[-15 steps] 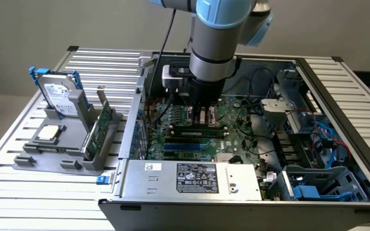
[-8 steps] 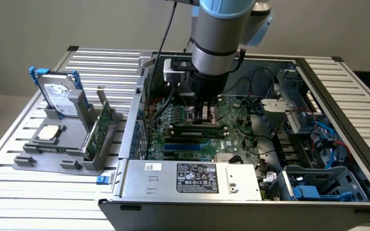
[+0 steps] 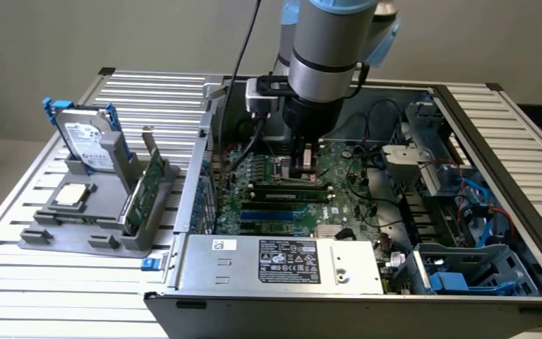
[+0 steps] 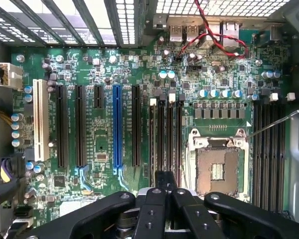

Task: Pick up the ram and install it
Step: 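Press down the ram until it locks into place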

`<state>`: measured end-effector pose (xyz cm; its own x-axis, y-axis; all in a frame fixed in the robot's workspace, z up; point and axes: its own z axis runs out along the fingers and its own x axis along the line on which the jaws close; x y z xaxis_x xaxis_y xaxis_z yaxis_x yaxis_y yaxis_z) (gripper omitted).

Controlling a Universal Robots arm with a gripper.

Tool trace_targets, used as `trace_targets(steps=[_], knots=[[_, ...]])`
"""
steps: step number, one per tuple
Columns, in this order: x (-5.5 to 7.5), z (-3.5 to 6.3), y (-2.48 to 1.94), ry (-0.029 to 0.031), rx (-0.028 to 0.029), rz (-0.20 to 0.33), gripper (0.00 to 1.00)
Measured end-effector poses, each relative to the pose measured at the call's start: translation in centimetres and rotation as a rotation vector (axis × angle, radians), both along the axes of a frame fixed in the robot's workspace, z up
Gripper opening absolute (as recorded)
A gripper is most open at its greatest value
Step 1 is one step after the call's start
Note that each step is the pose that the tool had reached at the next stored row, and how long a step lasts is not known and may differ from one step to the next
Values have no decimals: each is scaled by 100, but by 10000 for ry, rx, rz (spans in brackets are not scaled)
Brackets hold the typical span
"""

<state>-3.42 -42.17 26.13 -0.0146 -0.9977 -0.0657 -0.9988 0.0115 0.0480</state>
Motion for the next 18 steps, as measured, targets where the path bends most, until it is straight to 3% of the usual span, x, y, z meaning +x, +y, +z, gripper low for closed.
trace_targets(steps=[8, 18], knots=[[59, 39, -54, 0, -1, -20, 11], [60, 38, -55, 0, 0, -19, 11]])
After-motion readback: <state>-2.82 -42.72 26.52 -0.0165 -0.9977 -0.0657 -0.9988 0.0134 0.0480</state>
